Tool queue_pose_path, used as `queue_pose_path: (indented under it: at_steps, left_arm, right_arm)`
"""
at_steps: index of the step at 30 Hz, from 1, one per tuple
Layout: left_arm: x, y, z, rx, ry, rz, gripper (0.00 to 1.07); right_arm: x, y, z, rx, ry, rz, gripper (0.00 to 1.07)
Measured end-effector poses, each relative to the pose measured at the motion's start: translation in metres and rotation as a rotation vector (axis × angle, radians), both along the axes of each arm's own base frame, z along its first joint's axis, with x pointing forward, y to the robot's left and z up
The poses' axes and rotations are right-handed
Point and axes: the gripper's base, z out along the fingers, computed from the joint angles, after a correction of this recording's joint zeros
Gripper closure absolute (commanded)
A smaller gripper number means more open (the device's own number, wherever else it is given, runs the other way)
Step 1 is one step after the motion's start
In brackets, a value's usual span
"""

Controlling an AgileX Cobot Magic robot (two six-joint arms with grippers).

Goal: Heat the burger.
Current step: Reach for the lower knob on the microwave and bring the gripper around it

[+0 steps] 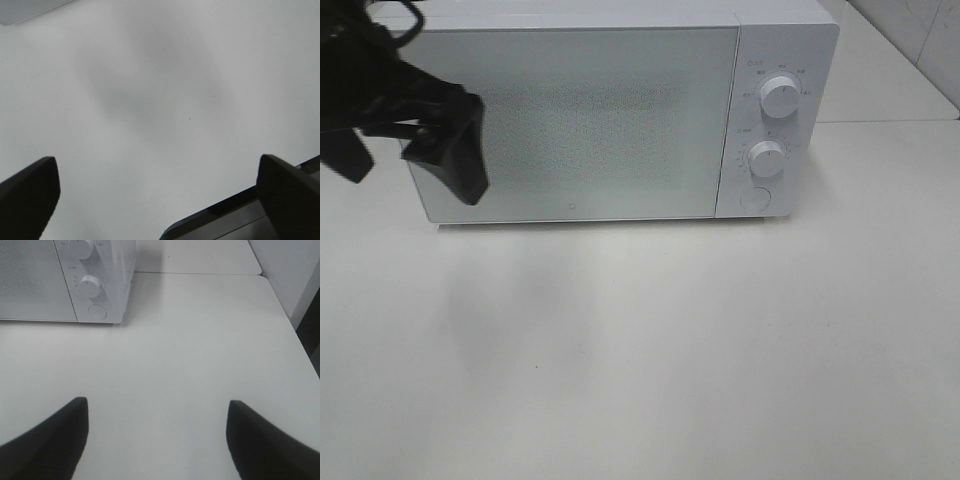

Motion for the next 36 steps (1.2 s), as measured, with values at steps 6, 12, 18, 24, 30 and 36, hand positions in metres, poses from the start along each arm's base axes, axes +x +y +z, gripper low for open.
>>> queue_pose_path:
  at_steps: [6,12,18,24,30,36]
  left_arm:
    - [-0.018,0.052,-0.009,0.013,0.036,0.144,0.06]
    - [-0.054,0.107,-0.016,0.014,0.046,0.327,0.06]
    - [-0.103,0.139,-0.022,0.004,-0.006,0.453,0.06]
    - [-0.141,0.143,-0.031,0.016,-0.069,0.434,0.06]
    - [-0.174,0.144,-0.037,-0.009,-0.220,0.408,0.06]
    - [-0.199,0.144,-0.030,-0.032,-0.358,0.402,0.06]
  right_arm:
    - [0.000,0.000,0.000,0.000,0.000,0.000,0.32]
    - [0.000,0.000,0.000,0.000,0.000,0.000,0.32]
    - [0.000,0.000,0.000,0.000,0.000,0.000,0.32]
    - [0.000,0.000,0.000,0.000,0.000,0.000,0.32]
    - [0.000,0.000,0.000,0.000,0.000,0.000,0.32]
    - [0.000,0.000,0.000,0.000,0.000,0.000,0.32]
